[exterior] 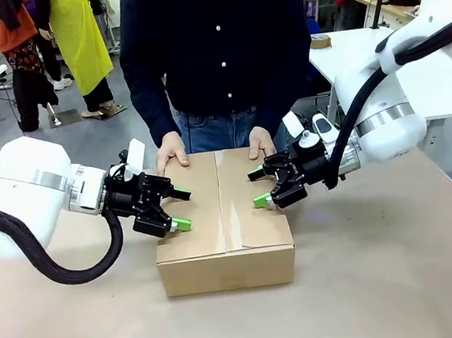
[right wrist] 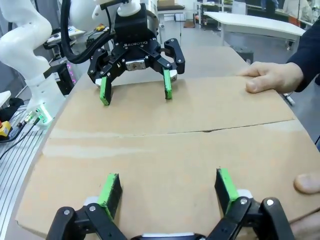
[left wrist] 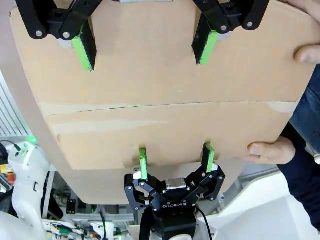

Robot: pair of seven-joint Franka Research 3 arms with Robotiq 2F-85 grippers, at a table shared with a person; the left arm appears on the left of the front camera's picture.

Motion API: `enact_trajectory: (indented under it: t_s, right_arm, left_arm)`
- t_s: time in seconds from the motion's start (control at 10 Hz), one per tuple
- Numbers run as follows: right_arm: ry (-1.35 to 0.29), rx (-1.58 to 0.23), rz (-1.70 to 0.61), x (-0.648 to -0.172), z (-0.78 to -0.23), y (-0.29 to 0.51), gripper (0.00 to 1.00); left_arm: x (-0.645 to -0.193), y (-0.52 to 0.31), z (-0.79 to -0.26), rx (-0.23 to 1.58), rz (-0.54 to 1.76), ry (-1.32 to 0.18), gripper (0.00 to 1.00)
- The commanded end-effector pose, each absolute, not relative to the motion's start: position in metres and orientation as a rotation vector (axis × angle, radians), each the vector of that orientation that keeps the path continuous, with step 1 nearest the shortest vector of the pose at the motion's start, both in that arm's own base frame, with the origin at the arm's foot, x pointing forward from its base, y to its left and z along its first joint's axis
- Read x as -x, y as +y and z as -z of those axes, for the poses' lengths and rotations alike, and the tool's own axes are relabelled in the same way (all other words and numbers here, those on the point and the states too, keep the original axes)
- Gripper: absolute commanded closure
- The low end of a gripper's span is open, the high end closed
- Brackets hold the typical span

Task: Pack the gift set into the box.
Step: Press and hold the closed box until the human finishes sealing it.

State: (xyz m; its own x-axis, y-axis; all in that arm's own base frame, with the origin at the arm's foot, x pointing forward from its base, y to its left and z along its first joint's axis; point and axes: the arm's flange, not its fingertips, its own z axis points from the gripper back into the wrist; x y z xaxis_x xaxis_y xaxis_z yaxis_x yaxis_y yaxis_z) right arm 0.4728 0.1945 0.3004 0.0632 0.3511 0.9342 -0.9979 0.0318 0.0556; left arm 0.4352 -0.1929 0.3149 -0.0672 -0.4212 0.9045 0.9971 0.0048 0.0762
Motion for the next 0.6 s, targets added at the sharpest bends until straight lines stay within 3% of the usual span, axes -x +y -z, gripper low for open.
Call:
enact_trajectory:
  t_s: [0.0,0.5]
  right_arm:
    - [-0.900,-0.954,-1.314,-0.4713,-0.2995,0.1979,0.00]
    - [-0.900,-0.954,-1.314,-0.4713,-0.2995,0.1979,0.00]
  left_arm:
    - [-0.4340,-0.1936,-0.3159,0.830,1.424,-0.944,0.00]
    - [-0.4340,-0.1936,-0.3159,0.830,1.424,-0.944,0.00]
